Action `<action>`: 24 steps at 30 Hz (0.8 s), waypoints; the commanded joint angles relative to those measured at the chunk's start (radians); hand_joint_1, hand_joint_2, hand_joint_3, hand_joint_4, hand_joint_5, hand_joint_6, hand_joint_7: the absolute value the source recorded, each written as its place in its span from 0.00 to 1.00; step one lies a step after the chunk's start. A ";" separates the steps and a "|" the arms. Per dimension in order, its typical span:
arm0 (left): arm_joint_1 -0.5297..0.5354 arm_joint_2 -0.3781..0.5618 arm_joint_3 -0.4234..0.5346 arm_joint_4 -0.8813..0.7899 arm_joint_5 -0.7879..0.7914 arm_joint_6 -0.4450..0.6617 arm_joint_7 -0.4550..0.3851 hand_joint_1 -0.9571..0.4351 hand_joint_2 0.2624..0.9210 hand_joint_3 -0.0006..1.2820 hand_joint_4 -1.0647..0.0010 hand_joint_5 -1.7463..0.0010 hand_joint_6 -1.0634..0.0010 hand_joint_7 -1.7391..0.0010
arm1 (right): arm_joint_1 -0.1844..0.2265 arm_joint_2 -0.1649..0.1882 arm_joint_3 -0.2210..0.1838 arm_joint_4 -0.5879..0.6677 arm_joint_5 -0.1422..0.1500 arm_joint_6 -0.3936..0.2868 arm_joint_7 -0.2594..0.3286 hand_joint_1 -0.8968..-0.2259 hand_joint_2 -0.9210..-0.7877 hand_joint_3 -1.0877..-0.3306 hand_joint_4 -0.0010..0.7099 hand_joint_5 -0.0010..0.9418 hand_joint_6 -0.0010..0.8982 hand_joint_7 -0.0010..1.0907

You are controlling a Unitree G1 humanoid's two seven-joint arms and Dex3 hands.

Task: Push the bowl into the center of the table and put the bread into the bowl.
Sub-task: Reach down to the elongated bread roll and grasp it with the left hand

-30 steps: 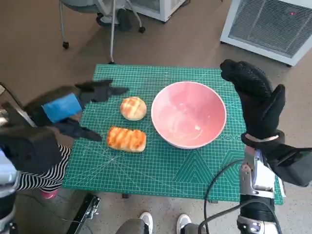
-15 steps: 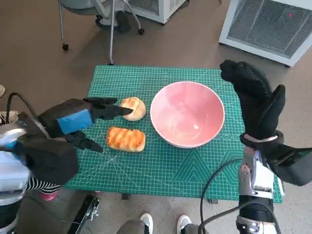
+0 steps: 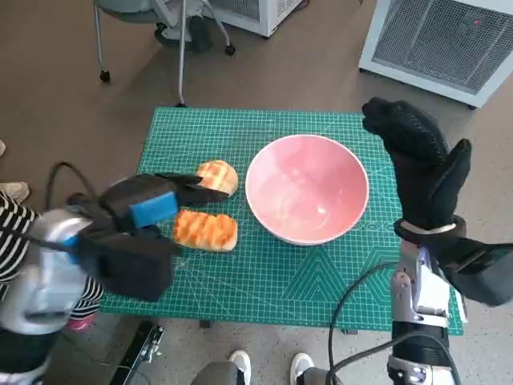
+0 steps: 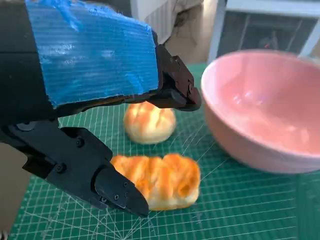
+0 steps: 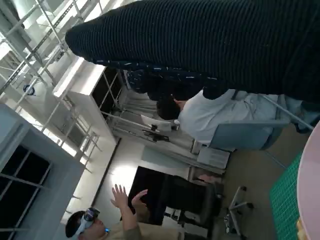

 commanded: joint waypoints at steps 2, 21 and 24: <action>-0.033 -0.036 -0.054 0.089 0.066 -0.028 0.040 0.48 0.71 0.01 0.68 1.00 0.57 1.00 | 0.031 0.000 -0.001 -0.007 0.007 0.023 -0.005 0.25 0.00 0.47 0.26 0.01 0.17 0.23; -0.132 -0.141 -0.167 0.341 0.175 0.022 0.016 0.47 0.73 0.00 0.67 1.00 0.57 1.00 | 0.050 -0.006 -0.001 -0.036 -0.004 0.041 -0.017 0.24 0.00 0.47 0.24 0.00 0.16 0.23; -0.147 -0.155 -0.181 0.371 0.184 0.038 0.006 0.49 0.73 0.00 0.67 1.00 0.57 1.00 | 0.053 -0.005 0.000 -0.040 -0.003 0.043 -0.017 0.24 0.00 0.47 0.23 0.00 0.15 0.23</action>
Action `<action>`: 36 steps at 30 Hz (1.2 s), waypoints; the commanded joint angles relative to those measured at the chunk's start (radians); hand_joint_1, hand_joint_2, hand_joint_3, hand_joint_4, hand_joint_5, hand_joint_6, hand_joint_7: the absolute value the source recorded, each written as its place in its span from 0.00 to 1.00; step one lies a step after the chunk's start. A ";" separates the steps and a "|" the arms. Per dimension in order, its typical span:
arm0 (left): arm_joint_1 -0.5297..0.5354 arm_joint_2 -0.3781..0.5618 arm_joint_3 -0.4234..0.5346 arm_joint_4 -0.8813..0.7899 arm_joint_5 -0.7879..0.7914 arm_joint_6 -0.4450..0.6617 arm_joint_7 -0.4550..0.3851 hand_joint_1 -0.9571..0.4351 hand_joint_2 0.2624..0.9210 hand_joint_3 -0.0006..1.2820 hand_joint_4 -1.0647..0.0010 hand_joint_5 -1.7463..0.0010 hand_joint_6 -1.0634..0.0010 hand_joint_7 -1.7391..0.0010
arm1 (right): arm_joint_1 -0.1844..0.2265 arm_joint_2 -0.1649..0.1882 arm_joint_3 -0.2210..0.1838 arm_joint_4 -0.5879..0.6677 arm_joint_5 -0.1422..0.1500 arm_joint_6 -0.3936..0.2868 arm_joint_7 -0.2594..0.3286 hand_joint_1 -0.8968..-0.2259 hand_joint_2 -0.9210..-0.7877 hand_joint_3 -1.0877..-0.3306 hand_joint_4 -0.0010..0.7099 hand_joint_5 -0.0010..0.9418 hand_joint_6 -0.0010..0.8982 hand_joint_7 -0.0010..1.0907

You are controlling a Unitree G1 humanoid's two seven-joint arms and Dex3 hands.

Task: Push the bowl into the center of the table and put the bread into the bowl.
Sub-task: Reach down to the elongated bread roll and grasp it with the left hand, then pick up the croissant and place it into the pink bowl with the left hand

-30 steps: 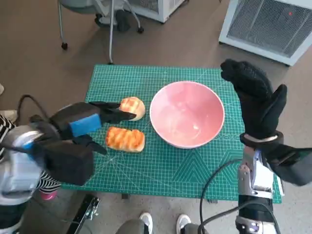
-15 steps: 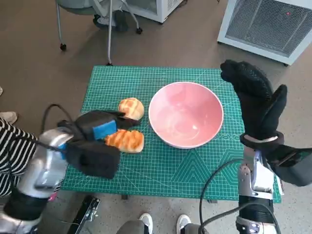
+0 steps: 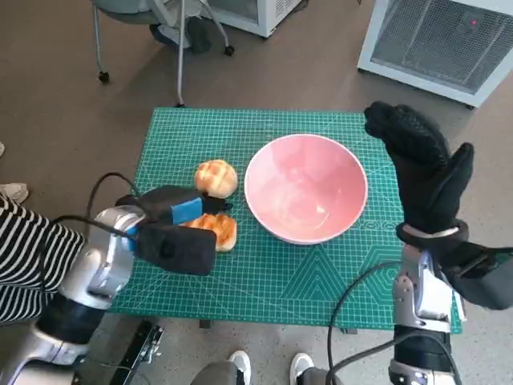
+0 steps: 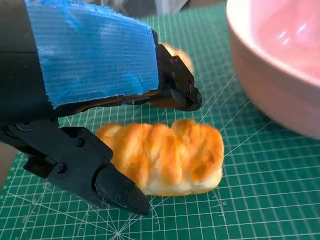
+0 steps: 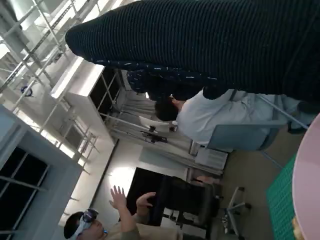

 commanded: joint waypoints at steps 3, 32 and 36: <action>-0.041 -0.031 -0.034 0.066 0.022 0.038 -0.026 0.51 0.73 0.00 0.67 1.00 0.57 1.00 | 0.027 -0.001 0.002 -0.006 0.000 0.019 -0.009 0.24 0.00 0.47 0.23 0.00 0.15 0.23; 0.023 0.002 0.020 -0.025 -0.042 -0.009 0.007 0.69 0.98 0.02 0.29 0.43 0.34 0.32 | 0.030 0.004 0.001 -0.001 0.002 0.019 -0.010 0.24 0.00 0.47 0.23 0.00 0.14 0.25; 0.038 0.018 0.053 -0.111 -0.063 0.001 -0.021 0.69 0.97 0.02 0.28 0.41 0.34 0.34 | 0.028 0.003 0.000 0.002 0.003 0.019 -0.009 0.24 0.00 0.47 0.23 0.00 0.14 0.25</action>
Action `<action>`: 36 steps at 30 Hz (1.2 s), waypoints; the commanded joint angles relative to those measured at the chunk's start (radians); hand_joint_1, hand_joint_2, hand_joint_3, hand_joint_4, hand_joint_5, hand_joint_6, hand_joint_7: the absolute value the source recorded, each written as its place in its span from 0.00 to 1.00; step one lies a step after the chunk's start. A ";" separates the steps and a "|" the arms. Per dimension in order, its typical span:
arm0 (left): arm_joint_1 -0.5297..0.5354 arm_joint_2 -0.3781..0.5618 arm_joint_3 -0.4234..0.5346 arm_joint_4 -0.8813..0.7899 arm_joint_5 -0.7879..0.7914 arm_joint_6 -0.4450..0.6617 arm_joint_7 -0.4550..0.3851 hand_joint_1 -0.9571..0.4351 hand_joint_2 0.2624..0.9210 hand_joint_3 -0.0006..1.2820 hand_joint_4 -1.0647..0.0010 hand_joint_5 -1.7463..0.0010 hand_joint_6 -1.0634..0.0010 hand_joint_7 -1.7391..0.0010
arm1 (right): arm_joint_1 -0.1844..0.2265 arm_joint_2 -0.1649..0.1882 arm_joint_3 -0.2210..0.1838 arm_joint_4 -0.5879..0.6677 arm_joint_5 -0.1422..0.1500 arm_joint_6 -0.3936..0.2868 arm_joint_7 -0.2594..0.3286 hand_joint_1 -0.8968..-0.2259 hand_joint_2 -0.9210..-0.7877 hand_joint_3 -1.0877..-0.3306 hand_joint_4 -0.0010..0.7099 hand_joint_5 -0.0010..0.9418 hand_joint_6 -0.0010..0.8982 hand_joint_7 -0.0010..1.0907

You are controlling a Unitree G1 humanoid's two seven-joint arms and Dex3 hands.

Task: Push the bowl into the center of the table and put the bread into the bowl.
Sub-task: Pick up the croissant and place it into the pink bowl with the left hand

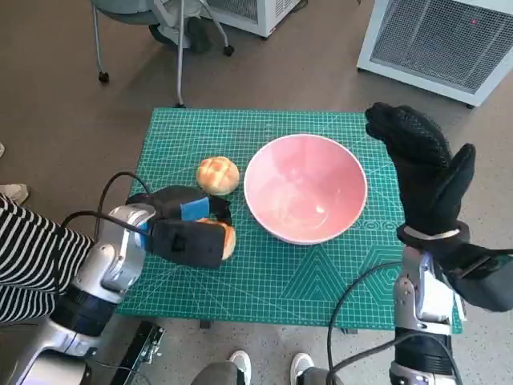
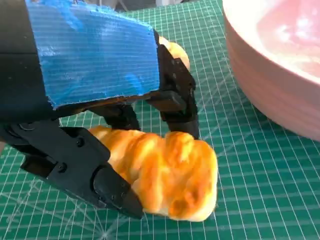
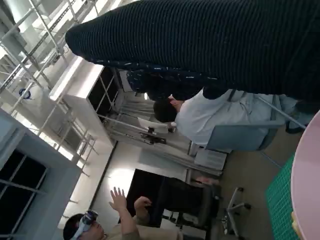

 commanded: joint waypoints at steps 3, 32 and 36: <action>0.029 0.035 0.071 -0.163 -0.055 0.011 -0.040 0.69 0.97 0.02 0.25 0.40 0.34 0.37 | 0.019 0.001 -0.002 0.018 0.005 0.009 -0.002 0.24 0.00 0.47 0.23 0.00 0.14 0.25; -0.273 -0.115 0.131 -0.324 -0.078 0.015 0.061 0.69 0.97 0.01 0.20 0.42 0.39 0.36 | 0.036 0.002 -0.011 0.015 0.016 0.002 0.004 0.25 0.00 0.47 0.22 0.00 0.12 0.26; -0.307 -0.159 0.095 -0.258 -0.075 -0.015 0.090 0.69 0.96 0.01 0.19 0.40 0.33 0.42 | 0.041 0.001 -0.015 0.010 0.016 0.002 0.001 0.25 0.00 0.47 0.21 0.00 0.12 0.26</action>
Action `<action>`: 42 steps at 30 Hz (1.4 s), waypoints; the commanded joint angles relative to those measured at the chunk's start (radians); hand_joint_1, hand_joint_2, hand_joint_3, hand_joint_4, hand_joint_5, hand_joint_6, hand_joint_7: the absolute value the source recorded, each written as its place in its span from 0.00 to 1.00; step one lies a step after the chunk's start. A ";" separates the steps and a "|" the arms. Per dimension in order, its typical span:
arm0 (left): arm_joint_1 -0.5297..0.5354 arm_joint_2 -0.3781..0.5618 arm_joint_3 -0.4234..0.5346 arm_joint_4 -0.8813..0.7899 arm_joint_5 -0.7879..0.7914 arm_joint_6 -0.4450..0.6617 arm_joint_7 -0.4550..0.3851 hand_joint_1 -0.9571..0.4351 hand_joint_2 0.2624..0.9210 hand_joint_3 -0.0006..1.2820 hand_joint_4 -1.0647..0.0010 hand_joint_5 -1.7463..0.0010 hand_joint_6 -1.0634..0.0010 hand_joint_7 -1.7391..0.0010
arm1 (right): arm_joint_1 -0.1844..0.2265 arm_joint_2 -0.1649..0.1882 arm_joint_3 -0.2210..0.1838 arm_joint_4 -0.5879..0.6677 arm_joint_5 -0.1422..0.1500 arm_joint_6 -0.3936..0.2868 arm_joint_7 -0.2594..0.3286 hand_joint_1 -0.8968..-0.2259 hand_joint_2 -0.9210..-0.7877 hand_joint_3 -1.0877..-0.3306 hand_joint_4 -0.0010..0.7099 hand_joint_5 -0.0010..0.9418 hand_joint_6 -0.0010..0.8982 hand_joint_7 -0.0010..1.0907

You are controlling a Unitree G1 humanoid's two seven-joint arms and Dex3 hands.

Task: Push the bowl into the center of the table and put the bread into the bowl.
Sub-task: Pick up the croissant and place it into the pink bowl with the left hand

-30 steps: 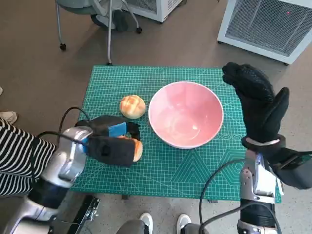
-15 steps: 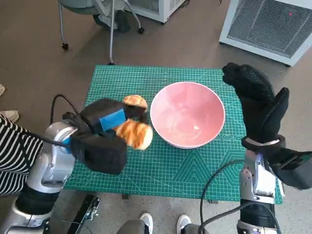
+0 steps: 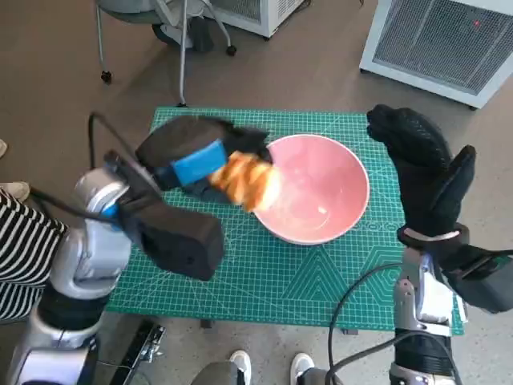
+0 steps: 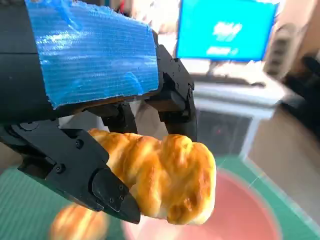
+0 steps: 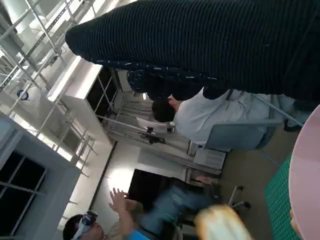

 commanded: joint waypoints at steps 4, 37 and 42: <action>-0.071 -0.088 -0.080 0.153 0.013 -0.066 0.061 0.69 0.95 0.01 0.20 0.36 0.29 0.48 | 0.039 0.001 -0.010 -0.004 0.011 0.002 -0.004 0.25 0.00 0.47 0.21 0.00 0.11 0.26; -0.207 -0.206 -0.290 0.726 0.120 -0.326 0.114 0.32 0.77 0.01 0.88 1.00 0.74 0.95 | 0.076 0.007 -0.012 -0.048 -0.015 -0.013 -0.071 0.25 0.00 0.46 0.20 0.00 0.09 0.28; -0.212 -0.182 -0.261 0.768 0.083 -0.430 0.136 0.27 0.78 0.01 0.92 1.00 0.77 0.96 | 0.076 0.006 -0.012 -0.045 -0.016 -0.017 -0.073 0.25 0.00 0.46 0.20 0.00 0.09 0.28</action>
